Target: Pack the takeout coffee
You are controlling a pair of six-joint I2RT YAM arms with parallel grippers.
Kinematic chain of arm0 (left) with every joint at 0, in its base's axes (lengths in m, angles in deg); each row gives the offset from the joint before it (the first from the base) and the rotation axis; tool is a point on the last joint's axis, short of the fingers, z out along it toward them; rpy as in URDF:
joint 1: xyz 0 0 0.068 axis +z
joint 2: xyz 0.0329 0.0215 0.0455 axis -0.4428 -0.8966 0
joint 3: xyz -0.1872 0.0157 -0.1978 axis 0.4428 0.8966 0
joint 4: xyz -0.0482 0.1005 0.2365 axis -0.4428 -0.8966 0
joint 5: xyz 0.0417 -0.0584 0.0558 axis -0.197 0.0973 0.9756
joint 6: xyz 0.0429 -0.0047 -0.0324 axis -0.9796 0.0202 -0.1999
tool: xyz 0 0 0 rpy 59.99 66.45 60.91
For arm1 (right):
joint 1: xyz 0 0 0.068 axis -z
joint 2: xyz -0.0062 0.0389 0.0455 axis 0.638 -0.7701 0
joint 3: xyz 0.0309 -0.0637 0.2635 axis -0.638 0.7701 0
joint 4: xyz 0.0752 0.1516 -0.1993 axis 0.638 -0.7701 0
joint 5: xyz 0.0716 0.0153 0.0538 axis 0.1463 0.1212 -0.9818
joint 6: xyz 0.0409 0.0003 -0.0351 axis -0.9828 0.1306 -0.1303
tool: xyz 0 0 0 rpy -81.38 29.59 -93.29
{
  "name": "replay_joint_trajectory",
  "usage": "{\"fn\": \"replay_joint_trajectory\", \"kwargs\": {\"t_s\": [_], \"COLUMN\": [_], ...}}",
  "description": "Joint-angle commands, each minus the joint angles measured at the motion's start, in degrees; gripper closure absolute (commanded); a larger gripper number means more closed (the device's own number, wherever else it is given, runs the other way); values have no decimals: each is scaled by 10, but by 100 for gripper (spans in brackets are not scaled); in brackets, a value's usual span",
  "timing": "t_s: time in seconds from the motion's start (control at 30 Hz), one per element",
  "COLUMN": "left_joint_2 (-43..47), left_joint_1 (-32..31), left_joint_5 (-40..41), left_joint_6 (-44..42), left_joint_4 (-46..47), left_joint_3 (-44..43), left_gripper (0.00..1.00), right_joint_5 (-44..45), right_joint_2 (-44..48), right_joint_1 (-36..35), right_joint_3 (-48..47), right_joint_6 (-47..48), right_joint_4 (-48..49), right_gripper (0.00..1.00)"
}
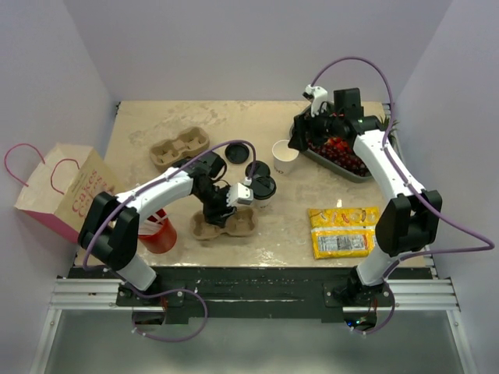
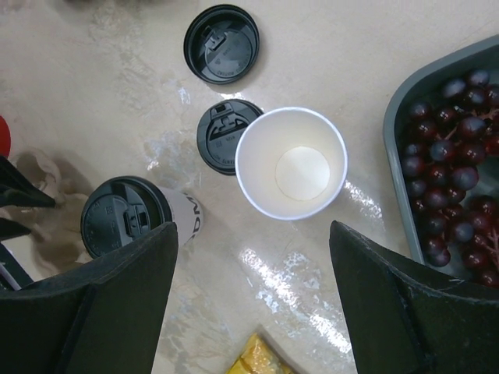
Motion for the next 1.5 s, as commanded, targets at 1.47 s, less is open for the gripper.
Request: {"fn": "replay_joint_trajectory", "kwargs": {"t_s": [1.47], "left_joint_2": [-31], "left_joint_1": [505], "left_joint_5": [477], "left_joint_6": [148], "left_joint_4": [-158], "left_joint_3": [-579], "left_gripper": [39], "right_joint_5": [-129], "right_joint_2": [-63], "right_joint_1": [-135], "right_joint_3": [-73], "right_joint_6": [16], "right_joint_4": [-14], "right_gripper": [20]}}
